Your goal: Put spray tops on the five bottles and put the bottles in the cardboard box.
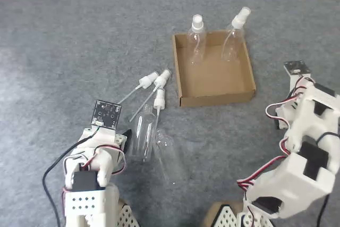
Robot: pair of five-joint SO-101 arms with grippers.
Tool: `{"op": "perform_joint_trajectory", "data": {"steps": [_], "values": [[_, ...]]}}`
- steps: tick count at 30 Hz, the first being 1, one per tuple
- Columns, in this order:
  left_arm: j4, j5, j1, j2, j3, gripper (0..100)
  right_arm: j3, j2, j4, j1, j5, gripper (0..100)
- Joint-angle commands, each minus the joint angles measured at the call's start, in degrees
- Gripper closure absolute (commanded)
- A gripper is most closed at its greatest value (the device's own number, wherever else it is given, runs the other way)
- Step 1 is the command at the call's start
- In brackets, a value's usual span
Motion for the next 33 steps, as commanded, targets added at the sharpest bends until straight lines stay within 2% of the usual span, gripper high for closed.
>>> {"op": "perform_joint_trajectory", "data": {"steps": [1, 4, 8, 10, 14, 20, 25, 28, 33], "values": [[0.2, -0.4, 0.0, -0.7, -0.4, 76, -3.3, -1.0, 0.7, -0.6, 1.0, 95.2], [0.1, -0.5, -0.4, -0.7, -0.4, 76, -3.6, -1.9, 0.7, -0.7, 0.7, 99.5], [-7.3, -0.5, -1.0, -0.7, -0.3, 76, -2.7, -6.9, 3.6, -0.7, 0.9, 99.3], [-6.8, -1.1, -3.6, -0.7, -0.4, 76, -1.2, -10.7, 4.8, -0.7, 1.0, 99.3], [-6.6, -8.4, -6.9, -0.7, -4.2, 76, 5.7, -19.5, 5.1, -1.1, 5.8, 99.3], [-3.2, -7.2, -6.2, 2.4, -18.9, 76, 18.8, -32.3, 4.6, -3.1, 9.5, 99.3], [3.2, -8.0, -3.3, 21.5, -36.7, 76, 25.1, -42.6, 4.6, -3.2, 9.8, 99.3], [4.9, -8.4, -0.4, 40.1, -49.2, 76, 28.0, -48.7, 4.6, -3.8, 9.8, 99.3], [5.9, -7.9, 5.1, 71.3, -70.0, 76, 33.1, -54.9, 5.8, -10.7, 9.7, 99.4]]}}
